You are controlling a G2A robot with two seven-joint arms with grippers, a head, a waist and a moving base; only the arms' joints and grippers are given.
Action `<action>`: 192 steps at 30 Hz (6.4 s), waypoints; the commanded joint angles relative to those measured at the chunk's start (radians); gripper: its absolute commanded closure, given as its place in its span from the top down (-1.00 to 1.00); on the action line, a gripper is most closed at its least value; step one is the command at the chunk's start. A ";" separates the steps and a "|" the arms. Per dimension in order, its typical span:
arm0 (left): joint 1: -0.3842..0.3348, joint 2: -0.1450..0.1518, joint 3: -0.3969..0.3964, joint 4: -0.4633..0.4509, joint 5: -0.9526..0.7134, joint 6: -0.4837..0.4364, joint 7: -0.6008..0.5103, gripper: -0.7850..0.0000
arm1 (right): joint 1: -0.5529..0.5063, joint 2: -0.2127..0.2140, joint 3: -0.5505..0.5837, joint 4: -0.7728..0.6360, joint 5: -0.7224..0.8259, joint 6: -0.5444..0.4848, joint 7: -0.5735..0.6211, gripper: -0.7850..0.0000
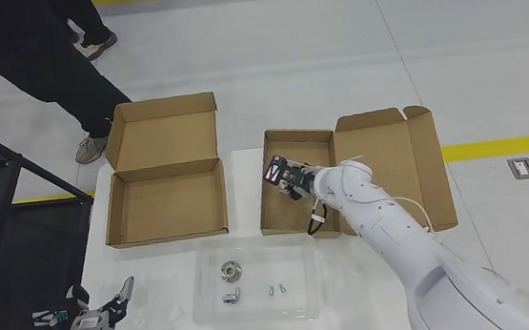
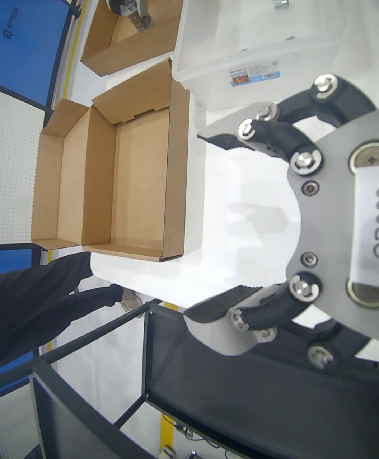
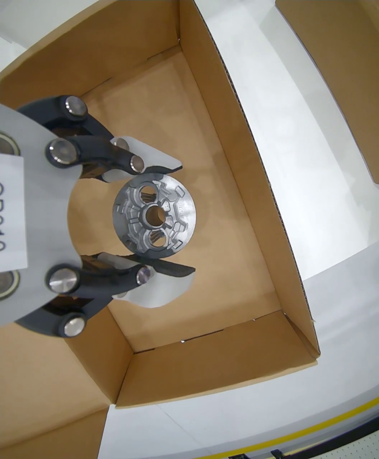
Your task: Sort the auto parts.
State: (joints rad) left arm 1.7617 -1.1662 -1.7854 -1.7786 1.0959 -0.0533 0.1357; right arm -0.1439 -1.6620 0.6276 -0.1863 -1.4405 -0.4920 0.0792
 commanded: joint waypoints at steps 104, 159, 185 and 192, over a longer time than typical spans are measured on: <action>0.000 0.000 0.000 0.000 0.000 0.000 0.000 1.00 | -0.712 0.241 0.184 -1.432 0.096 0.133 0.963 1.00; 0.000 0.000 0.000 0.000 0.000 0.000 0.000 1.00 | -0.661 0.145 0.100 -1.148 0.141 0.554 1.193 -0.09; 0.000 0.000 0.000 0.000 0.000 0.000 0.000 1.00 | -0.632 0.106 0.106 -1.045 0.163 0.534 1.189 -0.39; 0.000 0.000 0.000 0.000 0.000 0.000 0.000 1.00 | -0.617 0.092 0.100 -1.014 0.171 0.542 1.195 -0.62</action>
State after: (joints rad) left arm 1.7617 -1.1662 -1.7854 -1.7786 1.0959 -0.0533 0.1357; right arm -0.7619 -1.5680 0.7286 -1.2029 -1.2701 0.0488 1.2738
